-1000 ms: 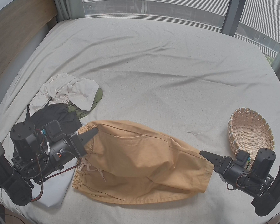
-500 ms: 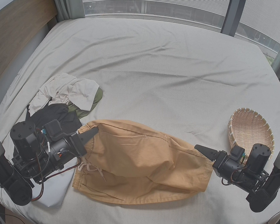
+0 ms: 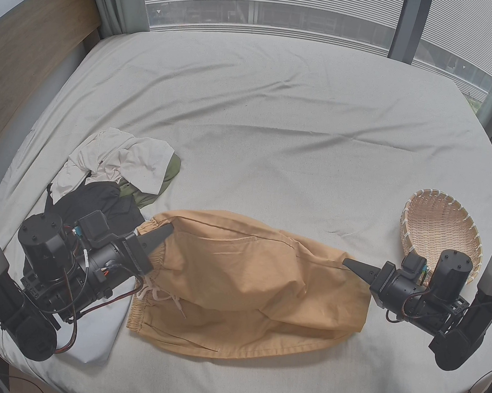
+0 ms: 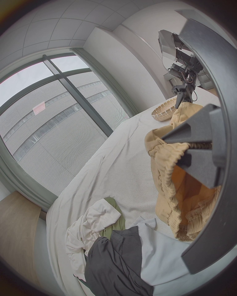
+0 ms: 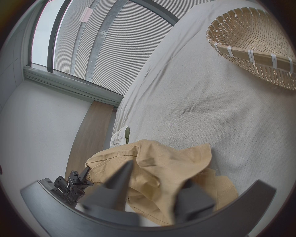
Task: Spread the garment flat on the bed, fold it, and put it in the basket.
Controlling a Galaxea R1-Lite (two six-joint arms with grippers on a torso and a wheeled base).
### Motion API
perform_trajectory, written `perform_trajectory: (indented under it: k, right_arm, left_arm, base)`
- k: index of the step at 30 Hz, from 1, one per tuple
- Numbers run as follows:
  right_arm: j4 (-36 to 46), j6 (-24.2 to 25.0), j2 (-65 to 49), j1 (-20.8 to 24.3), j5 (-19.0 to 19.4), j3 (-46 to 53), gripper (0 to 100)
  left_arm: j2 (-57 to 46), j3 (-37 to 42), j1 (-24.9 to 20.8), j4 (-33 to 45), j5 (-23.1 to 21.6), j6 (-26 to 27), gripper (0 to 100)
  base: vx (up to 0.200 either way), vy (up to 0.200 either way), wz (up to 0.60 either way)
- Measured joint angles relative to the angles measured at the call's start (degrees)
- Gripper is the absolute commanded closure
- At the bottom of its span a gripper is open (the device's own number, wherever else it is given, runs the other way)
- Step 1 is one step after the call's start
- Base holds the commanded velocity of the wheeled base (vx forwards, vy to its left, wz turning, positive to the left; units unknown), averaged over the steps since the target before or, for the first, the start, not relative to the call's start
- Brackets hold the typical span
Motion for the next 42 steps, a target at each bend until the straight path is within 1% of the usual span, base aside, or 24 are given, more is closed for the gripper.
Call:
perform_trajectory:
  k: [8, 14, 18, 19, 21, 23, 29, 31, 34, 36, 42]
  right_arm:
    - [0.0, -0.1, -2.7, 0.1, 0.2, 1.0, 100]
    - [0.5, -0.4, -11.1, 0.2, 2.0, 3.5, 100]
    - [2.4, -0.6, -16.9, 0.0, 2.5, 4.8, 100]
    - [4.5, -0.6, -20.1, 0.0, 2.6, 5.2, 100]
    - [7.3, -0.7, -23.3, -0.1, 2.7, 5.4, 100]
    - [12.0, -0.8, -28.1, -0.3, 2.8, 5.3, 100]
    - [25.9, -2.3, -38.3, -1.2, 3.1, 2.3, 100]
    - [31.6, -3.1, -41.9, -2.3, 3.1, -0.4, 100]
    - [35.2, -3.7, -44.5, -4.0, 3.3, -3.1, 100]
    - [37.1, -4.2, -46.1, -6.0, 3.7, -5.1, 100]
    - [37.7, -5.2, -46.2, -9.8, 5.3, -7.0, 100]
  left_arm:
    - [0.0, -1.4, -0.1, 0.0, 0.0, 0.0, 100]
    - [-0.5, -5.6, -0.9, 0.1, -0.4, -0.1, 100]
    - [-1.4, -8.3, -1.8, 0.1, -2.2, -0.1, 100]
    - [-2.0, -9.3, -2.3, 0.1, -3.4, -0.1, 100]
    - [-2.9, -10.2, -2.8, 0.1, -4.4, -0.2, 100]
    - [-3.9, -10.9, -3.4, 0.1, -5.4, -0.2, 100]
    - [-6.0, -11.5, -3.7, 0.1, -6.6, -0.2, 100]
    - [-6.9, -11.2, -3.1, 0.1, -7.1, -0.1, 100]
    - [-7.7, -10.3, -2.4, 0.1, -7.9, -0.1, 100]
    - [-8.5, -8.9, -1.5, 0.1, -8.8, -0.1, 100]
    - [-10.5, -4.8, 1.9, 0.1, -10.9, 0.2, 100]
  base:
    - [0.0, 0.0, 0.0]
    - [0.0, 0.0, 0.0]
    - [0.0, 0.0, 0.0]
    - [0.0, 0.0, 0.0]
    - [0.0, 0.0, 0.0]
    - [0.0, 0.0, 0.0]
    - [0.0, 0.0, 0.0]
    - [0.0, 0.0, 0.0]
    - [0.0, 0.0, 0.0]
    - [0.0, 0.0, 0.0]
    - [0.0, 0.0, 0.0]
